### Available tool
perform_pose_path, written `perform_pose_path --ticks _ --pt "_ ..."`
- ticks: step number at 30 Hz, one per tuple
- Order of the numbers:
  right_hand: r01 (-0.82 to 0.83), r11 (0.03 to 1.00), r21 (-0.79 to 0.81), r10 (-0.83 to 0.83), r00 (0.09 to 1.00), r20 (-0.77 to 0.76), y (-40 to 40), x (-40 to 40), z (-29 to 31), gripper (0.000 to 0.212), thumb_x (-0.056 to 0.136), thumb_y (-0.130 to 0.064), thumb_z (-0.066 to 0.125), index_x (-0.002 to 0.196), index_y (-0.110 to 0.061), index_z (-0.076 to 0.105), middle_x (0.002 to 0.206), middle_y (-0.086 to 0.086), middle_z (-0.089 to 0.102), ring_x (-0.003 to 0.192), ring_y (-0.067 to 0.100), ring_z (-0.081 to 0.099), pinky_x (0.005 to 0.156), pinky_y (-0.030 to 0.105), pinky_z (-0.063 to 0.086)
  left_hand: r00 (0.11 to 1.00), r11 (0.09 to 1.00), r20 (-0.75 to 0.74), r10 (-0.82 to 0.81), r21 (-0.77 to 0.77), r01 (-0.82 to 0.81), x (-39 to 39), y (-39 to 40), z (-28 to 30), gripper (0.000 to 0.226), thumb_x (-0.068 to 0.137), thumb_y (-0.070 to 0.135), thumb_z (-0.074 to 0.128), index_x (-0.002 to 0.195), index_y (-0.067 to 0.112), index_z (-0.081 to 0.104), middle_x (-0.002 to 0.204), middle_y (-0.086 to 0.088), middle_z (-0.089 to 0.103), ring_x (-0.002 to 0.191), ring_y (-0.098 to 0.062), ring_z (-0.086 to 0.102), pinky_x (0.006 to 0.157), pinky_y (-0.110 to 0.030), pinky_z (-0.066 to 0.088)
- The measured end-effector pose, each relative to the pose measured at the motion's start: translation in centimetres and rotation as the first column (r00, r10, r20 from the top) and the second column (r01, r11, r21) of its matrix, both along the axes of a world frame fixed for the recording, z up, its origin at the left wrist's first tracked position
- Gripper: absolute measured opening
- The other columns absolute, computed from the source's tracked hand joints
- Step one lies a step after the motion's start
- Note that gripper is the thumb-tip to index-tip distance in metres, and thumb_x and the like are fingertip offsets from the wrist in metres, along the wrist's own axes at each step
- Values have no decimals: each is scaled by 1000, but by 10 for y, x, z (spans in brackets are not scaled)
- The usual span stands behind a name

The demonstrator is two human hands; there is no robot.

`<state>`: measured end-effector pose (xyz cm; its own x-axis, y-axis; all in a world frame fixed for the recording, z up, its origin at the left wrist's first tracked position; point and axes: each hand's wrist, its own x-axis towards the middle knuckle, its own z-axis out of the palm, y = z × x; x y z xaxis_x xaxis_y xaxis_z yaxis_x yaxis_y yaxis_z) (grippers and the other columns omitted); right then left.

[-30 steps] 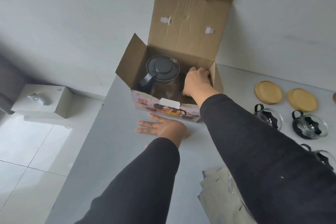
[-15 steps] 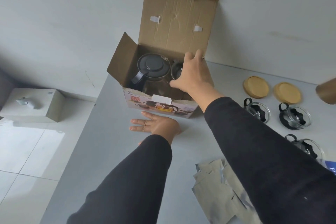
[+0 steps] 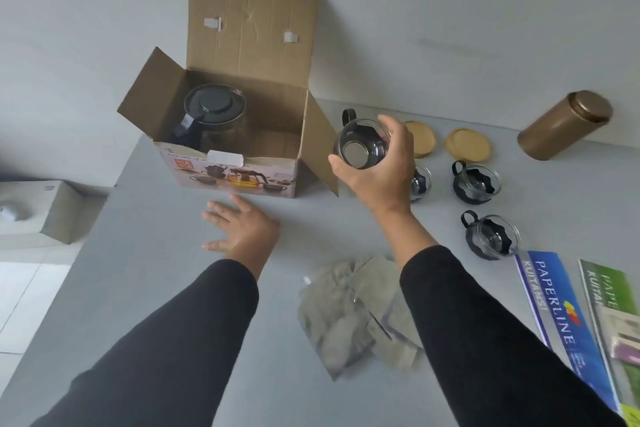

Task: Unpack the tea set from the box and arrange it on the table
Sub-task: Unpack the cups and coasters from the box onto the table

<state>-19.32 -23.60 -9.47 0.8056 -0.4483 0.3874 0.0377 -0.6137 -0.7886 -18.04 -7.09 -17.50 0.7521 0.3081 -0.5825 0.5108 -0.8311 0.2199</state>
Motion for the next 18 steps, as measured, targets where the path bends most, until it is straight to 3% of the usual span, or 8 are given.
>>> perform_pose_path --ticks 8,15,18 --pt "157 984 84 -142 977 -158 -72 -75 -52 79 51 -33 89 117 -12 52 115 1 61 104 15 59 91 25 47 994 998 98 48 24 -51 -11 -8 -8 82 95 40 50 154 19 -3 159 -12 -15 147 -30 -15 109 -67 5" --pt "120 988 101 -91 963 -255 -100 -97 -86 73 55 -28 90 117 -13 54 113 -1 61 97 10 55 82 8 35 989 996 134 61 55 -69 -11 -9 -12 80 95 40 50 154 19 1 159 -11 -12 147 -28 -12 111 -66 5" --pt "114 988 100 -81 953 -293 -105 -99 -94 74 55 -29 89 118 -14 54 113 -2 62 95 8 54 82 9 35 988 996 141 55 59 -64 -11 -8 -14 80 95 41 51 154 19 1 159 -11 -11 147 -29 -11 111 -66 5"
